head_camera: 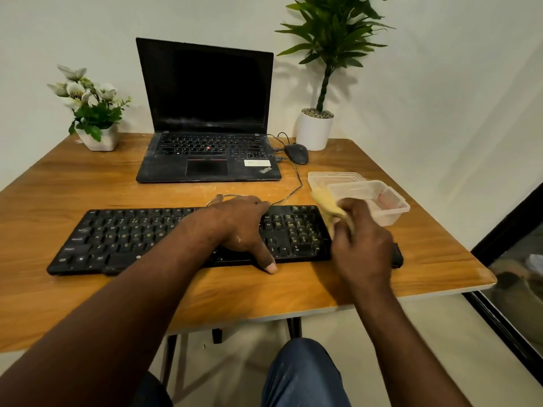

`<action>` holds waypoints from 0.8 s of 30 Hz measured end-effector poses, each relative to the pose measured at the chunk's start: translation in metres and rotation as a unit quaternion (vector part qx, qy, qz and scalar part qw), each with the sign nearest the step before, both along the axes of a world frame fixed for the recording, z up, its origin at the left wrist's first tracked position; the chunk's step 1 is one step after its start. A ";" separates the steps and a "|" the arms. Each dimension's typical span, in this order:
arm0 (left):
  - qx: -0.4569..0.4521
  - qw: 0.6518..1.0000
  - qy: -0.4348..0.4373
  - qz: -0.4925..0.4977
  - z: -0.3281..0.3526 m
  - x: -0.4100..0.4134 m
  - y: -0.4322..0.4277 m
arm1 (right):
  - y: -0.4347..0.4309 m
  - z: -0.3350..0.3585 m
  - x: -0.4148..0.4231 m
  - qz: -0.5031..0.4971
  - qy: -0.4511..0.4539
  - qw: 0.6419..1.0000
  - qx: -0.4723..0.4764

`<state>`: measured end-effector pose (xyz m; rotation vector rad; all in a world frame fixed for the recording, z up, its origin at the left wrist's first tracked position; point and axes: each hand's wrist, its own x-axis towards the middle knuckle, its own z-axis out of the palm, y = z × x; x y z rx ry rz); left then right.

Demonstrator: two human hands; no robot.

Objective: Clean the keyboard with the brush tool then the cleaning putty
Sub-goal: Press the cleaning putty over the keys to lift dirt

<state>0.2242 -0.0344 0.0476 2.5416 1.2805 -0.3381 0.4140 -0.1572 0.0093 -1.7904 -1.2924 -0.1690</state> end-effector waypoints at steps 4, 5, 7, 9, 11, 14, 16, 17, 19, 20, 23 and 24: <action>0.003 1.000 0.008 0.006 -0.004 -0.005 0.002 | 0.008 -0.014 -0.035 0.114 -0.072 0.984 -0.112; 0.003 1.000 0.009 0.008 -0.005 -0.004 0.003 | 0.008 -0.016 -0.040 0.135 -0.068 0.982 -0.114; -0.002 1.000 0.012 0.009 -0.004 -0.002 0.004 | 0.003 -0.019 -0.043 0.180 -0.063 0.974 -0.121; -0.003 1.000 0.018 0.005 -0.001 0.000 0.004 | -0.006 -0.021 -0.040 0.216 -0.087 0.963 -0.133; -0.004 1.000 0.020 0.008 -0.001 0.001 0.004 | -0.016 -0.020 -0.031 0.241 -0.098 0.954 -0.148; -0.008 1.000 0.016 0.013 -0.003 0.001 0.004 | -0.027 -0.020 -0.014 0.261 -0.086 0.948 -0.160; -0.008 1.000 0.016 0.013 -0.002 0.000 0.003 | -0.031 -0.020 -0.006 0.270 -0.080 0.947 -0.151; -0.006 1.000 0.017 0.012 -0.001 0.000 0.002 | -0.033 -0.020 -0.001 0.273 -0.072 0.949 -0.140; -0.004 1.000 0.016 0.013 0.000 -0.001 0.000 | -0.035 -0.017 0.006 0.263 -0.024 0.959 -0.104; -0.007 1.000 0.014 0.014 0.000 -0.001 0.000 | -0.036 -0.015 0.008 0.239 0.008 0.968 -0.079; -0.012 1.000 0.013 0.017 0.002 -0.001 -0.001 | -0.030 -0.002 0.011 0.074 0.186 0.980 0.011; -0.015 1.000 0.014 0.018 0.003 0.000 -0.002 | -0.026 0.004 0.011 0.014 0.257 0.965 0.040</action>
